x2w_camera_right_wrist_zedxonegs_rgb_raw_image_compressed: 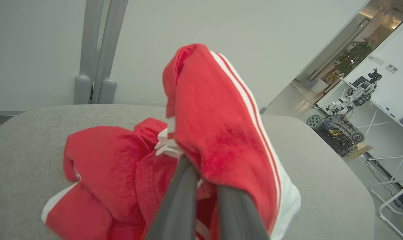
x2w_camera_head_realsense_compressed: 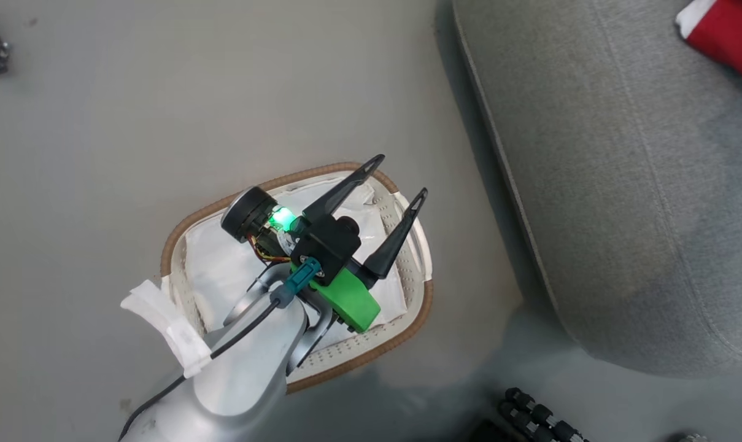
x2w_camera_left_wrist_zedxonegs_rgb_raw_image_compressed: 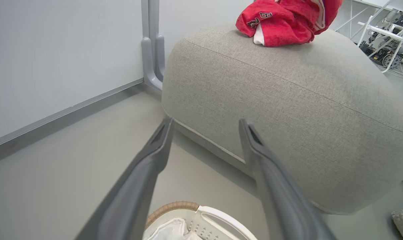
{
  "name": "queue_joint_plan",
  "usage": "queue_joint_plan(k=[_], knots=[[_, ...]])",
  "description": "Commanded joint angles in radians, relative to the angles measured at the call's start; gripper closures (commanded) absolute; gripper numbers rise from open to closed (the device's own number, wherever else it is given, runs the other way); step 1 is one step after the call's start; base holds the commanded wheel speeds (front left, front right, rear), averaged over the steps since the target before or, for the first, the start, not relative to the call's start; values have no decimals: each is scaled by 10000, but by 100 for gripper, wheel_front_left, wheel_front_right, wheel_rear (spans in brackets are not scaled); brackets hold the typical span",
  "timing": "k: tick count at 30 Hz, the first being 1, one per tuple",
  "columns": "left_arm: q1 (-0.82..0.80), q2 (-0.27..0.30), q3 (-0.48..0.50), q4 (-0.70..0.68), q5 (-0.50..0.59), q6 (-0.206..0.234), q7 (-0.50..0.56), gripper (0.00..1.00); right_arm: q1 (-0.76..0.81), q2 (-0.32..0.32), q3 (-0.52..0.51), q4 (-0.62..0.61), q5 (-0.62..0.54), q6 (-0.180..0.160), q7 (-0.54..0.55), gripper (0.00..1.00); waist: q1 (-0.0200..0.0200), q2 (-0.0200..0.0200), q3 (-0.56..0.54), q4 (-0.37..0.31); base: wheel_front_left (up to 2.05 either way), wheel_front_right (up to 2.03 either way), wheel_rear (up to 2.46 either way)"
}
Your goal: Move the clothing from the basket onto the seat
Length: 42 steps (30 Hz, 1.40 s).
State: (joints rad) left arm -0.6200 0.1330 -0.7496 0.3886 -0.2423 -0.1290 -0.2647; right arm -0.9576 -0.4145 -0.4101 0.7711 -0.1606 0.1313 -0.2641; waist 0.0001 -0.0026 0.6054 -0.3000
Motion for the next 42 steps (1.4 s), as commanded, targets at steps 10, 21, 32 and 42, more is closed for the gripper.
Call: queue_joint_plan(k=[10, 21, 32, 42], knots=[[44, 99, 289, 24, -172, -31, 7, 0, 280, 525, -1101, 754, -631, -11, -2, 0, -1, 26, 305, 766, 0, 0, 0], [1025, -248, 1215, 258, -349, -31, 8, 0, 2231, 1314, 968, -1309, 227, -11, 0, 0, -1, 26, -1708, 967, 0, 0, 0], [2663, -483, 4091, 330, 92, 418, 7, 0, 4129, 2294, 3397, -3126, 2449, -11, 0, 0, -1, 26, -3477, 1853, 0, 0, 0], [4026, -623, 6536, 416, 483, 581, 7, 0, 5961, 3138, 3716, -3794, 3052, -11, -2, 0, -1, 26, -4403, 2363, 0, 0, 0]])
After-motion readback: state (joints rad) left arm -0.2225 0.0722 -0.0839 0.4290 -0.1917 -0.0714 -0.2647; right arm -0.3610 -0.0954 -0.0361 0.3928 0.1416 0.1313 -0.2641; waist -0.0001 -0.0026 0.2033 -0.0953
